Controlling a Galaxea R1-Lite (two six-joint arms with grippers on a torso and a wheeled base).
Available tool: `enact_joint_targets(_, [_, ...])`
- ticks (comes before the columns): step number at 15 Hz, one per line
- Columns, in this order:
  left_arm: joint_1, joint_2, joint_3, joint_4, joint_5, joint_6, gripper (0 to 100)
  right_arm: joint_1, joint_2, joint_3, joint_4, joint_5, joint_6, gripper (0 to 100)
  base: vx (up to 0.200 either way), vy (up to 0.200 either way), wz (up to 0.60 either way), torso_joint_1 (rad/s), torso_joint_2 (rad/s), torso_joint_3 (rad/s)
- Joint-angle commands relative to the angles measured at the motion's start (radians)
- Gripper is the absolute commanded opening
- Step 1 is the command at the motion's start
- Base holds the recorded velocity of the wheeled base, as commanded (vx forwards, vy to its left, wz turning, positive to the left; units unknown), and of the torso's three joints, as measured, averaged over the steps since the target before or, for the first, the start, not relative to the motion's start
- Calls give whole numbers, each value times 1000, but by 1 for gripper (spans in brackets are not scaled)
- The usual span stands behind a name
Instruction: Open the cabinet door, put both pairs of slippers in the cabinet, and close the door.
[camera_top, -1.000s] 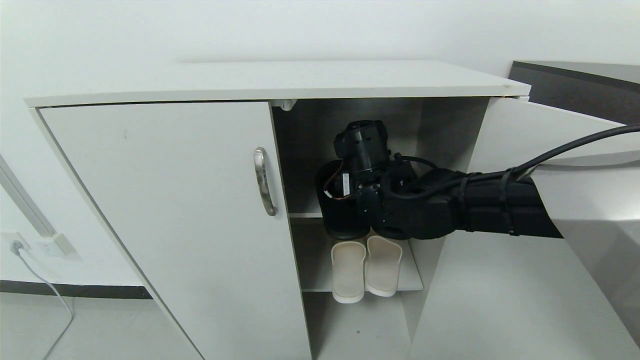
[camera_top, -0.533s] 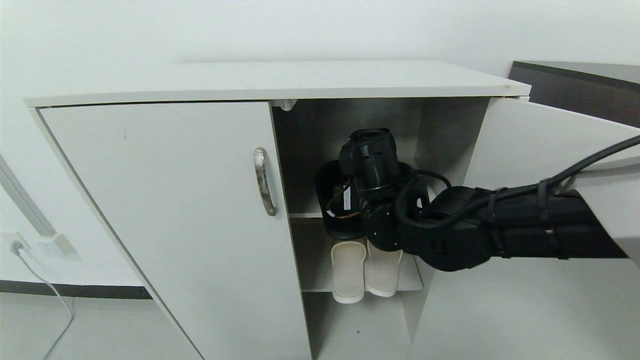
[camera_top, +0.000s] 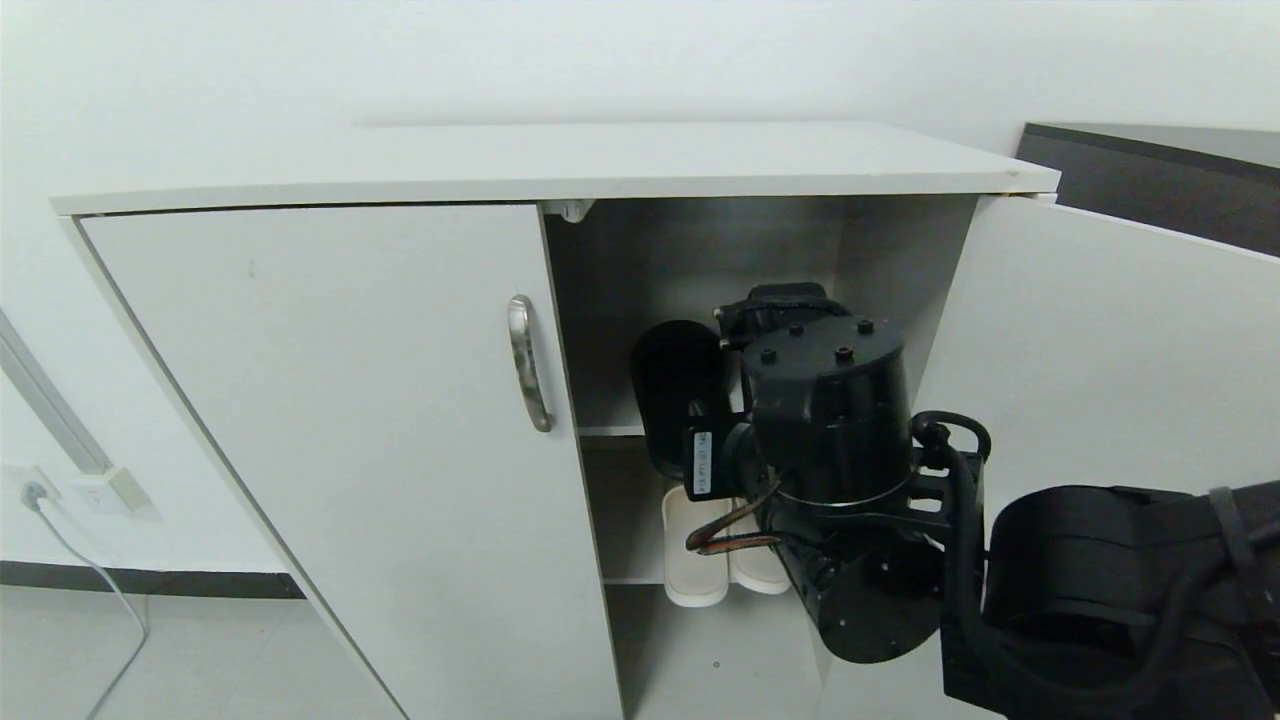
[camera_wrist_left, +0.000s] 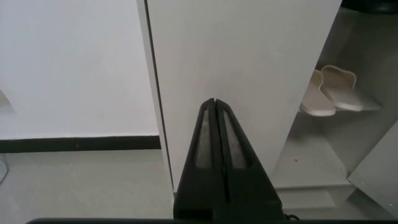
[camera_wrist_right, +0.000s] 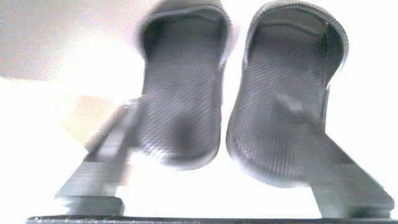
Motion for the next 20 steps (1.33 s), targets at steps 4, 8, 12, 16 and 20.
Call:
enact_joint_targets(4, [0,1,0,0,0,0,0,12,-15,27,-2,-1,-1,0,0,0,0,0,0,0])
enact_joint_targets(8, [0,1,0,0,0,0,0,12,0,29,-3,-2,-1,0,0,0,0,0,0,0])
enact_joint_targets(12, [0,1,0,0,0,0,0,12,0,30,-3,-2,-1,0,-100,0,0,2,1,2])
enact_joint_targets(16, [0,1,0,0,0,0,0,12,7,35,-3,-2,-1,0,-200,0,0,2,4,5])
enact_joint_targets(20, [0,1,0,0,0,-1,0,12,5,35,-3,-2,-1,0,-200,0,0,0,4,4])
